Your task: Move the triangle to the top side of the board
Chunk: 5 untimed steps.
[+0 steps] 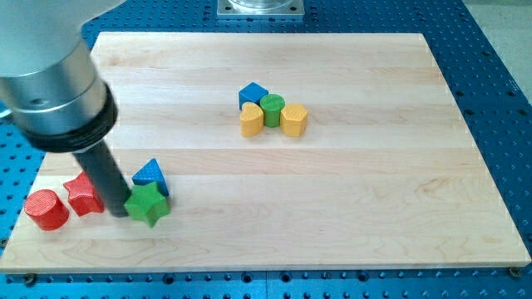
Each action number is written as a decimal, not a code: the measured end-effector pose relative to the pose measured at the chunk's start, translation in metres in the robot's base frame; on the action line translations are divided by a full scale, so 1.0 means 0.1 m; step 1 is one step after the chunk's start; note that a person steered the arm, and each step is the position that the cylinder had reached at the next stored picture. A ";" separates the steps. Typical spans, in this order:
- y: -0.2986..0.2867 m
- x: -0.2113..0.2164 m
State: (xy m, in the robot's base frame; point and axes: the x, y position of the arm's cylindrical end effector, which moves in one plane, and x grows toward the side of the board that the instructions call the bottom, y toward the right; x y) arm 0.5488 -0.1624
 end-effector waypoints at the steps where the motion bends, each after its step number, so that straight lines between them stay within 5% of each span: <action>1: 0.31 -0.03; 2: 0.04 -0.61; 4: 0.08 -0.71; 5: -0.07 -1.24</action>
State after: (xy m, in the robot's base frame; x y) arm 0.4251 -0.1692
